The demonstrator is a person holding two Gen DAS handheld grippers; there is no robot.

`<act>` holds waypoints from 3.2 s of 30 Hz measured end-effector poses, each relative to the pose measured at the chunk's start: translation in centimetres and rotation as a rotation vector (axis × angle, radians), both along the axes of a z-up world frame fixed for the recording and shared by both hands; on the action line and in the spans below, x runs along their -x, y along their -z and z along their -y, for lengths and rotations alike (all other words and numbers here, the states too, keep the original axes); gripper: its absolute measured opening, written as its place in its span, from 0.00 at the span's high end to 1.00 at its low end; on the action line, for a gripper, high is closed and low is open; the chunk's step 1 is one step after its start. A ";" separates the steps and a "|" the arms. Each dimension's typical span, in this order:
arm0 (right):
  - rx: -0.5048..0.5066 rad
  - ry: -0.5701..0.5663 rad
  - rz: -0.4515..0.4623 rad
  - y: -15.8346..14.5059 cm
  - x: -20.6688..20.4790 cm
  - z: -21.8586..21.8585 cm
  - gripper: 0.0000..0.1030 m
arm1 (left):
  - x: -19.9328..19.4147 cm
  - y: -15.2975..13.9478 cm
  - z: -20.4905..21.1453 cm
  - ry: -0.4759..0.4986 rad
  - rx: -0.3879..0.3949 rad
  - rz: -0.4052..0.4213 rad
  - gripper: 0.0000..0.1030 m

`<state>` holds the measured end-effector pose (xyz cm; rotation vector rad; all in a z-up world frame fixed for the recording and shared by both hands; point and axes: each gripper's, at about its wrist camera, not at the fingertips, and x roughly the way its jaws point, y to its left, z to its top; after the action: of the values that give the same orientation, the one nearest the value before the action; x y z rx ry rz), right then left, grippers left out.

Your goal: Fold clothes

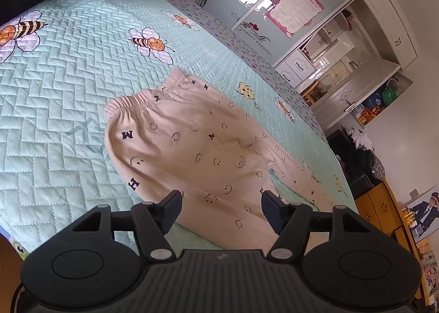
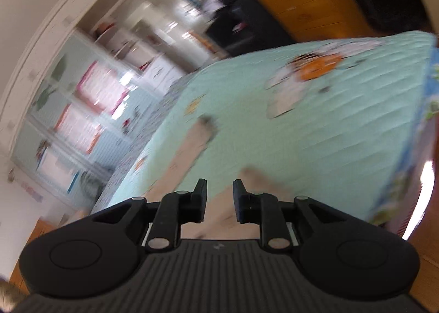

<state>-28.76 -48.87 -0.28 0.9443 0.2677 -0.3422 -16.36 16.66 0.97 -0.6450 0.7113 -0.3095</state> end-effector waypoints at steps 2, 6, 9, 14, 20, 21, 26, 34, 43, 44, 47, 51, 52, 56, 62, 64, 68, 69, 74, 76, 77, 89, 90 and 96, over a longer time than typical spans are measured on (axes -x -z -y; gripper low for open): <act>-0.013 -0.102 0.009 -0.4 -2.5 -2.4 0.75 | -0.6 -0.1 0.3 0.004 0.000 0.008 0.34; -0.052 -0.313 0.002 -0.3 -8.5 -8.1 0.71 | -2.2 1.1 2.1 0.035 0.003 -0.022 0.34; -0.062 -0.448 -0.022 -0.1 -13.2 -12.2 0.71 | -3.4 2.1 3.5 0.061 0.006 -0.050 0.34; -0.032 -0.593 -0.081 -0.3 -20.4 -17.2 0.70 | -3.6 3.6 5.8 0.123 0.009 -0.053 0.34; -0.071 -0.640 -0.108 -1.8 -28.3 -18.1 0.65 | -2.2 3.9 7.2 0.191 -0.013 0.025 0.34; -0.081 -0.625 -0.106 -2.2 -29.0 -17.8 0.65 | -2.1 3.9 7.1 0.199 -0.018 0.031 0.34; -0.106 -0.479 -0.069 -2.0 -27.0 -12.9 0.62 | -2.0 3.8 6.3 0.214 -0.013 0.058 0.33; -0.185 -0.334 -0.088 2.0 -20.4 -7.9 0.58 | -3.0 4.1 7.5 0.247 0.032 0.046 0.28; -0.230 -0.598 -0.100 3.1 -21.7 -16.2 0.52 | -0.5 2.4 7.7 0.250 -0.036 0.067 0.23; -0.223 -0.650 -0.106 3.1 -21.6 -17.8 0.52 | -0.3 2.3 7.2 0.238 -0.032 0.069 0.23; -0.182 -0.798 -0.112 2.8 -20.6 -22.5 0.52 | -0.3 1.8 5.2 0.183 -0.016 0.072 0.23; 0.037 -0.920 -0.123 1.1 -19.0 -27.8 0.52 | -0.5 0.6 2.3 0.105 -0.016 0.092 0.23; 0.114 -0.933 -0.132 0.7 -18.6 -29.0 0.52 | -0.4 0.4 1.6 0.086 -0.015 0.097 0.23; 0.380 -0.949 -0.171 0.1 -17.4 -32.6 0.53 | 0.1 0.1 -0.6 0.024 0.001 0.095 0.23; 0.571 -0.950 -0.246 1.6 -17.7 -35.3 0.85 | 1.1 0.4 -1.5 0.011 0.013 0.080 0.23; 0.617 -0.956 -0.242 1.5 -16.9 -35.1 0.98 | 1.3 0.4 -1.7 0.013 0.013 0.077 0.23; 0.670 -1.021 -0.224 0.9 -14.0 -35.8 0.99 | 1.6 0.6 -2.1 0.008 0.016 0.072 0.22; 0.673 -1.030 -0.210 0.6 -13.4 -35.9 0.99 | 1.6 0.7 -2.2 0.006 0.017 0.070 0.22; 0.674 -1.041 -0.151 -1.0 -12.7 -36.2 0.96 | 1.8 0.9 -1.7 0.016 0.018 0.062 0.22; 0.694 -1.013 -0.157 -1.1 -13.8 -36.8 0.84 | 1.9 0.7 -1.4 0.018 0.014 0.067 0.22; 0.705 -0.998 -0.159 -1.0 -14.5 -37.1 0.65 | 2.0 0.6 -1.4 0.016 0.013 0.069 0.22; 0.813 -1.029 -0.135 0.8 -11.9 -39.6 0.92 | 1.8 1.4 -2.7 -0.017 0.013 0.037 0.20; 0.822 -1.029 -0.126 0.7 -11.4 -39.7 0.88 | 1.7 1.5 -2.7 -0.017 0.015 0.033 0.20; 0.822 -1.022 -0.053 -1.1 -11.5 -40.8 0.61 | 2.0 1.2 -3.6 -0.049 0.017 0.041 0.20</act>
<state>-17.21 -8.09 0.78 -0.0801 0.5619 0.4555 -18.36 20.26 -0.21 -0.6691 0.6530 -0.2829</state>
